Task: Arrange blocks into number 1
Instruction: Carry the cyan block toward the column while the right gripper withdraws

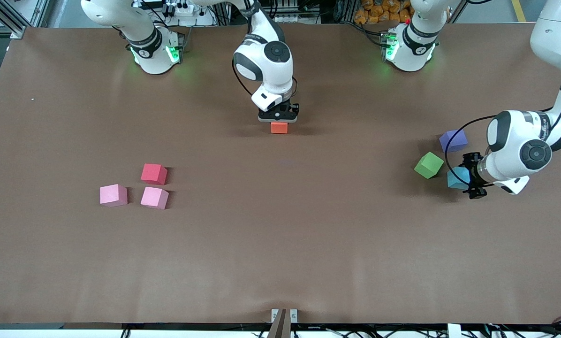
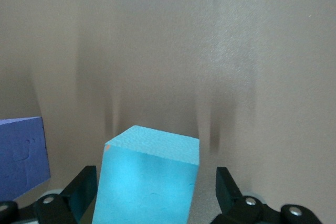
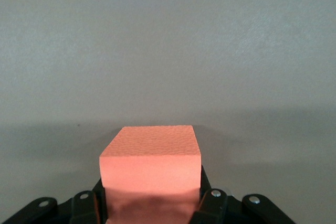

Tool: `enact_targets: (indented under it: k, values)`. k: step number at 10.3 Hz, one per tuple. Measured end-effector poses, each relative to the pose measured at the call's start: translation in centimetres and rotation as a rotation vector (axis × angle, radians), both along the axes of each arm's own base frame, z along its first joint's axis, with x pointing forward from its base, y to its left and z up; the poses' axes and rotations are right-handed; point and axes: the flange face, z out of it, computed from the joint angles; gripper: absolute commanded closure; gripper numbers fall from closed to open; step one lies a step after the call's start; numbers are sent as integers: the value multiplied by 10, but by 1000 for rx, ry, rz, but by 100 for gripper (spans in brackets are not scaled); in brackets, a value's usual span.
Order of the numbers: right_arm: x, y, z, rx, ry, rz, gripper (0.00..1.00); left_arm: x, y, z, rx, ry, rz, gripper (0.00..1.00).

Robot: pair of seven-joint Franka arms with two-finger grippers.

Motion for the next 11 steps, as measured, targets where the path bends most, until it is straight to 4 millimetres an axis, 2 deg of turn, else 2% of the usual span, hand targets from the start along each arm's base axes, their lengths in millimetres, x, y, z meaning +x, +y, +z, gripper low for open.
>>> enact_targets:
  k: [3, 4, 5, 11]
  values:
    - [-12, 4, -3, -6, 15, 18, 37, -7, -3, -7, -6, 7, -5, 0]
    - [-16, 5, -4, -9, 20, 24, 37, -7, -3, -7, -6, 7, -5, 64]
    - [-20, 6, -6, -11, 25, 31, 37, -7, -3, -7, -6, 7, -5, 100]
    - [-33, 10, -9, -16, 36, 51, 37, -7, 5, -5, 6, -3, -10, 100]
